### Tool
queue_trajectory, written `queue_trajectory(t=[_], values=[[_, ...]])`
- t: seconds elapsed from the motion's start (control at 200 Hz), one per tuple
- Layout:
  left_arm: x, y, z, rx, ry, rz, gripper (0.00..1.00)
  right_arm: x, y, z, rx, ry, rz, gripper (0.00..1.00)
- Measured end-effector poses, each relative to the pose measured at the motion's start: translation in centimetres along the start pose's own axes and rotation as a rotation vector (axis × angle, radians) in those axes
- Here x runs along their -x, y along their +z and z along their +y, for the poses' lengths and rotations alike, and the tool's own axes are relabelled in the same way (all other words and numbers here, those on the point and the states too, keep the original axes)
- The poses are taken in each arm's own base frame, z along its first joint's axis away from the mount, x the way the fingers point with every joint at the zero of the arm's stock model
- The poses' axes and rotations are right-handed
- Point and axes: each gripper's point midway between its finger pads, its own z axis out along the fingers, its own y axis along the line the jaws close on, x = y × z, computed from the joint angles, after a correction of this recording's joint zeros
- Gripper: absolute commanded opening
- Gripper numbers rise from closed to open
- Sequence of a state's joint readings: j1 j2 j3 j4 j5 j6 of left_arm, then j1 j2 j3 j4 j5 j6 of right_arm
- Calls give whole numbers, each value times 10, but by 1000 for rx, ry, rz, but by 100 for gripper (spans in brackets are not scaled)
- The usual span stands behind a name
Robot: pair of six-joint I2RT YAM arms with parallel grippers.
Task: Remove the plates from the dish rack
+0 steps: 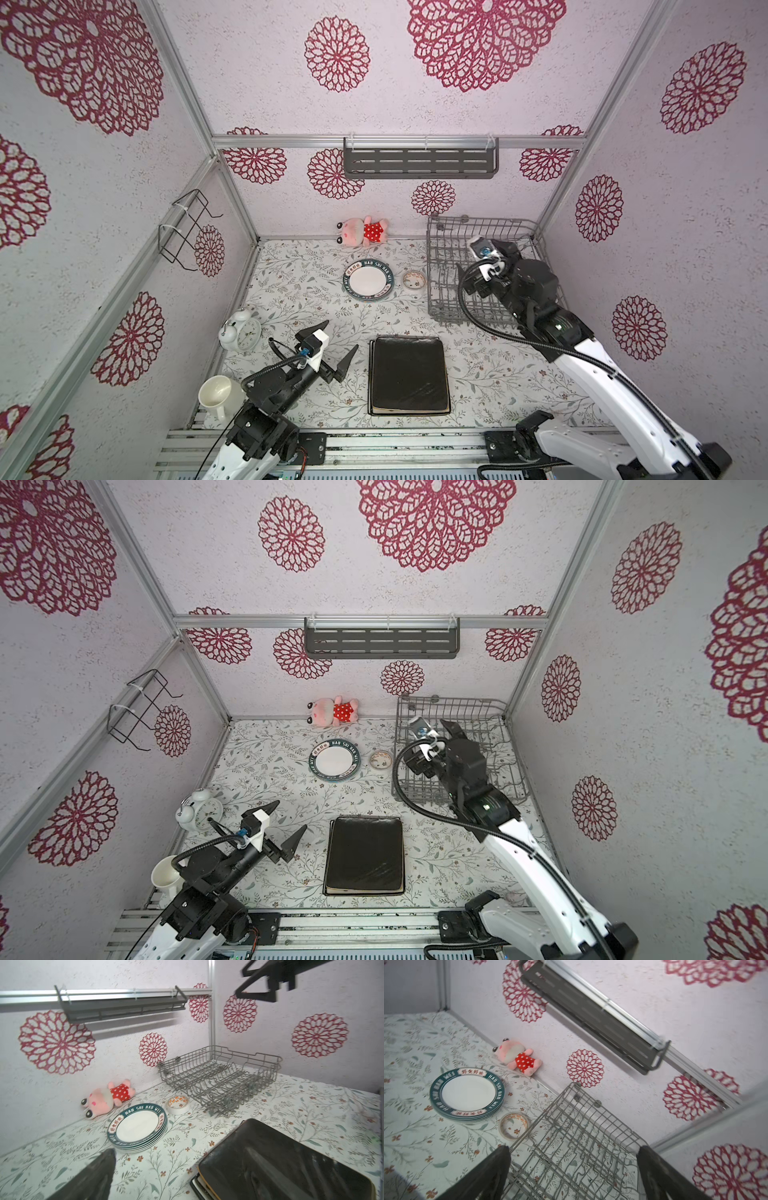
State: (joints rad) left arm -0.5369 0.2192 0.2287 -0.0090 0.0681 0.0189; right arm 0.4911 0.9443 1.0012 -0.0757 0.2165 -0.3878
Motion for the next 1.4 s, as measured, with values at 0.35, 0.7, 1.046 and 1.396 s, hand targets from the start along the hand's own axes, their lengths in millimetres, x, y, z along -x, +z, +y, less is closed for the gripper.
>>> queue_trajectory(t=[0.35, 0.7, 1.046, 1.396], values=[[29, 14, 89, 456, -130, 70, 97, -133, 0, -29, -215, 297, 106, 99], [-16, -36, 234, 1106, -142, 127, 97, -264, -22, -44, -422, 485, 241, 99], [-120, -13, 268, 1100, -188, 291, 97, -313, -23, -32, -444, 518, 275, 99], [-156, 15, 273, 1003, -191, 316, 97, -313, 4, -22, -351, 514, 254, 99]])
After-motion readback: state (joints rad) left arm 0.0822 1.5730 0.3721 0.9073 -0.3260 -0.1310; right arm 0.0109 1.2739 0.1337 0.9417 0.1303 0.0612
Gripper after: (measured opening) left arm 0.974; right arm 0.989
